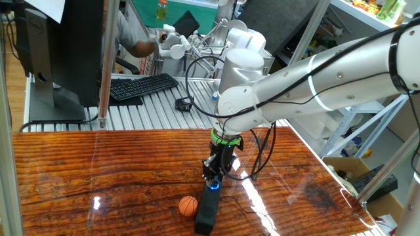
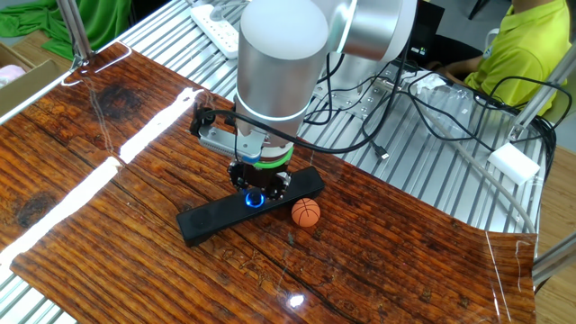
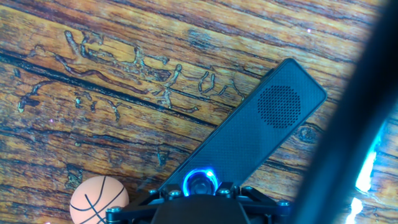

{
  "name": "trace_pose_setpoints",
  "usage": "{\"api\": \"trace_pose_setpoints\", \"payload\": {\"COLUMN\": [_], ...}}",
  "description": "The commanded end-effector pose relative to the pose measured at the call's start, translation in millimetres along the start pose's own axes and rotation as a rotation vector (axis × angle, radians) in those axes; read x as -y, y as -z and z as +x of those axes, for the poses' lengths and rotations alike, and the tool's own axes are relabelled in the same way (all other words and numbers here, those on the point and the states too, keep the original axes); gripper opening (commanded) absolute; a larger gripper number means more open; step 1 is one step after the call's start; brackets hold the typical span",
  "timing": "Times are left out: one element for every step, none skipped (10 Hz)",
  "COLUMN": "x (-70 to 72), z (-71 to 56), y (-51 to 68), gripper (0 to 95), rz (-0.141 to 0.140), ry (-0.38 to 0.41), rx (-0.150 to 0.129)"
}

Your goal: Turn the knob to increase the volume of the speaker

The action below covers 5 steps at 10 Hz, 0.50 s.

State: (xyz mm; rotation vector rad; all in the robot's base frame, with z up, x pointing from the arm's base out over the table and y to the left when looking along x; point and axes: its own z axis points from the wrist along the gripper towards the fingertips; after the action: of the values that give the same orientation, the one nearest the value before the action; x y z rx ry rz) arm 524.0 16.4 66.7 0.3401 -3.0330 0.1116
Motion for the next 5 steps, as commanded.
{"api": "trace_pose_setpoints", "payload": {"x": [0.2,0.3,0.3,0.3,0.4], "z": [-0.3,-0.3,-0.4,-0.5,-0.5], "y": [-0.7,-1.1,-1.6,-2.0,-2.3], "gripper": [38.0,38.0,38.0,38.0,38.0], "rz": [0.001,0.001,0.0,0.0,0.0], "ry": [0.001,0.001,0.001,0.002,0.001], "rx": [0.001,0.003,0.004,0.006,0.006]}}
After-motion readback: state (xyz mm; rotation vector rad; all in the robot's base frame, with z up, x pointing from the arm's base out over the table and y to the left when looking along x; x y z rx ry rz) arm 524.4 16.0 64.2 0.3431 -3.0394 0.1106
